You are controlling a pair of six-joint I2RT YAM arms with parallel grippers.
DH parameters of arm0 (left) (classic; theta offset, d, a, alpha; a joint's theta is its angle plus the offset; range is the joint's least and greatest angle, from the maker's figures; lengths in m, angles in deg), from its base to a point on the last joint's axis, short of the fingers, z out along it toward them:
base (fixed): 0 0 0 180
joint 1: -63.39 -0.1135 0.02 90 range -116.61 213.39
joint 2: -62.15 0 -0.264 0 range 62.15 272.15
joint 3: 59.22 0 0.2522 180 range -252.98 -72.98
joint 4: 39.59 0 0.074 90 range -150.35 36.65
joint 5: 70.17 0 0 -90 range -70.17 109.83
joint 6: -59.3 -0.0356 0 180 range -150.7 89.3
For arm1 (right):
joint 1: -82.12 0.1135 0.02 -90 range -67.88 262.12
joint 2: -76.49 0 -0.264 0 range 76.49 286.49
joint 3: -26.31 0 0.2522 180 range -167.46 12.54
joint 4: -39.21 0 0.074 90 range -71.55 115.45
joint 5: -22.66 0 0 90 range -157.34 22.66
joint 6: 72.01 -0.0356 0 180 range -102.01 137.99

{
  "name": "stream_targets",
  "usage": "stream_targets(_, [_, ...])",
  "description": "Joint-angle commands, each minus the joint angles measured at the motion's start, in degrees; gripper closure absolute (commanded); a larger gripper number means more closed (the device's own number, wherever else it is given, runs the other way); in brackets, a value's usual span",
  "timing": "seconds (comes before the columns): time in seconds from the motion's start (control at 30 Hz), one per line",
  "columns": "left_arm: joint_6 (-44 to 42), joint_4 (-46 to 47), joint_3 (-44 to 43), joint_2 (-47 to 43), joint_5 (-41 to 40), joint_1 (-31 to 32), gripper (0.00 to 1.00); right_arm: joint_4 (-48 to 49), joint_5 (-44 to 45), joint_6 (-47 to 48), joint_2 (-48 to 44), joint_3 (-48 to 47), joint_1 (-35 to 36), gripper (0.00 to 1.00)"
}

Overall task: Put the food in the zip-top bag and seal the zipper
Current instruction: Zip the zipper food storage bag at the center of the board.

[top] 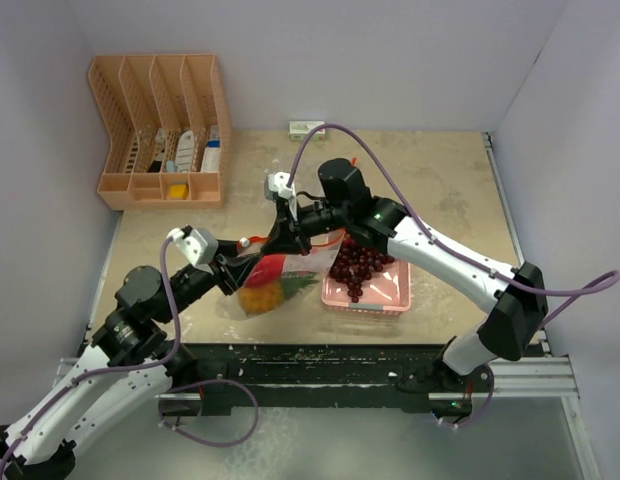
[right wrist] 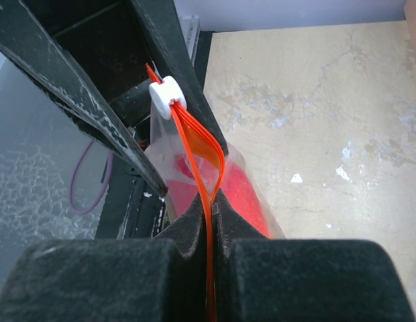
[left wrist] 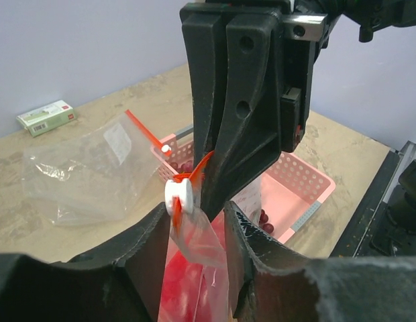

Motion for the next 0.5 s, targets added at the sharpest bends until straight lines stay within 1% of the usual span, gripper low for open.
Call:
stream_targets(0.0, [0.77, 2.48, 0.29, 1.56, 1.74, -0.3, 0.58, 3.72, -2.26, -2.0, -3.41, -1.29, 0.03, 1.0])
stream_targets(0.07, [0.56, 2.65, 0.68, 1.26, 1.6, -0.34, 0.59, 3.56, -2.41, -1.92, -3.57, -1.19, 0.03, 1.0])
stream_targets(0.1, [0.38, 2.89, 0.9, 1.08, 1.72, -0.37, 0.61, 3.59, -2.5, -1.96, -3.71, -1.08, 0.03, 1.0])
stream_targets(0.13, [0.1, 3.13, 1.06, 0.87, 1.89, -0.31, 0.66, 3.51, -2.62, -1.92, -3.8, -0.95, 0.03, 1.0])
stream_targets(0.17, [-0.14, 3.09, 1.09, 0.82, 2.05, -0.38, 0.76, 3.51, -2.59, -1.85, -3.84, -0.99, 0.03, 1.0])
stream_targets(0.23, [-0.36, 2.74, 0.76, 0.99, 2.36, -0.33, 0.98, 2.94, -2.18, -1.56, -3.88, -0.96, 0.03, 1.0])
stream_targets(0.27, [-0.36, 2.41, 0.51, 1.12, 2.42, -0.35, 1.0, 2.64, -1.98, -1.31, -3.85, -1.0, 0.05, 1.0])
stream_targets(0.47, [-0.93, 1.42, -0.68, 1.13, 1.67, -0.32, 1.0, 1.16, -1.67, -0.31, -4.11, -0.88, -0.06, 1.0])
